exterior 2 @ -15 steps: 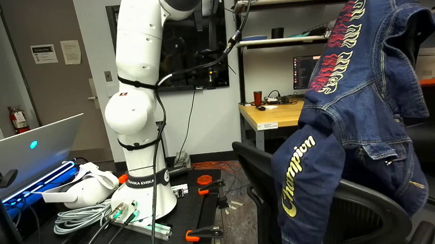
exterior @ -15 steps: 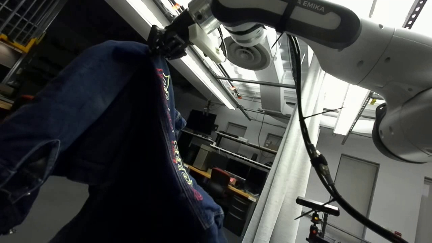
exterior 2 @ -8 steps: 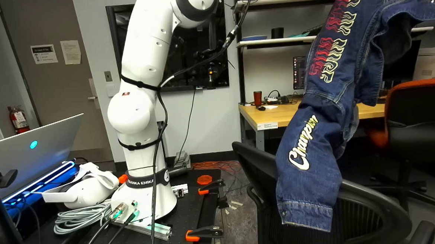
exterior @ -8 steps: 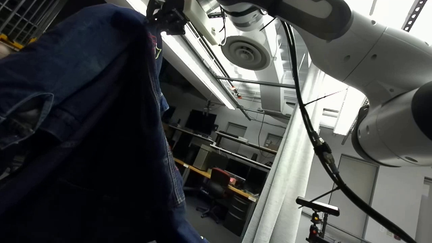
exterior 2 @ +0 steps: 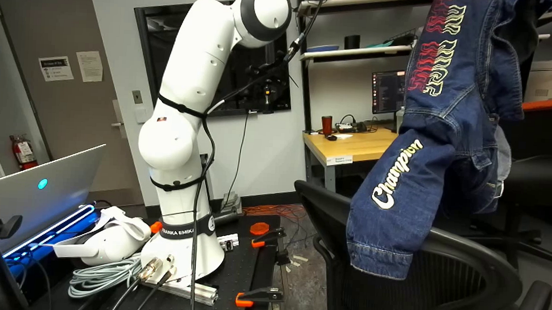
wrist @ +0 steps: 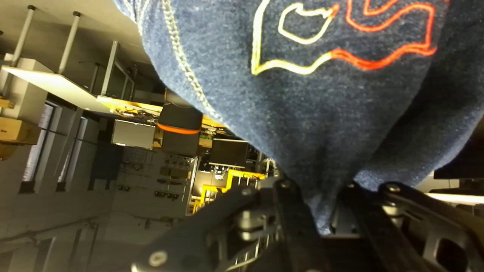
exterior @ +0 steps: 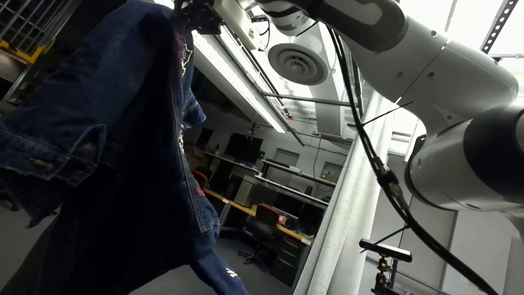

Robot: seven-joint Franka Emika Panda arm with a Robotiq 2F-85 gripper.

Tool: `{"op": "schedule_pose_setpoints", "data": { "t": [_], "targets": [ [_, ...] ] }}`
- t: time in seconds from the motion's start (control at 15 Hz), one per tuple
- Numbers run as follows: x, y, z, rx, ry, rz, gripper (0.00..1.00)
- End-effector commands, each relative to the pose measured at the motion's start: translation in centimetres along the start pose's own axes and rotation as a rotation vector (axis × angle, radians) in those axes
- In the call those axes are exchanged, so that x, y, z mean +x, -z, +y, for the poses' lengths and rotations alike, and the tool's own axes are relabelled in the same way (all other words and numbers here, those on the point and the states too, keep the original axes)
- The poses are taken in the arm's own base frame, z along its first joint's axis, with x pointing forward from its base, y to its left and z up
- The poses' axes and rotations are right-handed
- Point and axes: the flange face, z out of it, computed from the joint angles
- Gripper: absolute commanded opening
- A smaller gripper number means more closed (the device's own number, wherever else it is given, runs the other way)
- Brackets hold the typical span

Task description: Remove the denim jacket from the chair backrest and put it on the seat

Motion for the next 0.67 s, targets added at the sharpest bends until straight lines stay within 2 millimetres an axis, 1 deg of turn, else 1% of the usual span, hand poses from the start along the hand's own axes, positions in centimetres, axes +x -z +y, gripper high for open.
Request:
{"op": "schedule_pose_setpoints", "data": {
  "t": [0.0,0.13,0.27,0.4,0.53,0.6],
  "targets": [
    [1.9,1.7,0.3,0.021,-0.020,0.121,0.03],
    [1.1,0.1,1.0,0.049,-0.012,0.096,0.03],
    [-0.2,-2.1,2.2,0.069,0.023,0.050,0.03],
    [-2.6,-5.2,4.5,0.085,0.045,-0.040,0.03],
    [-5.4,-7.6,7.3,0.111,0.027,-0.138,0.03],
    [-7.1,-8.4,8.7,0.125,0.010,-0.195,0.03]
  ]
}}
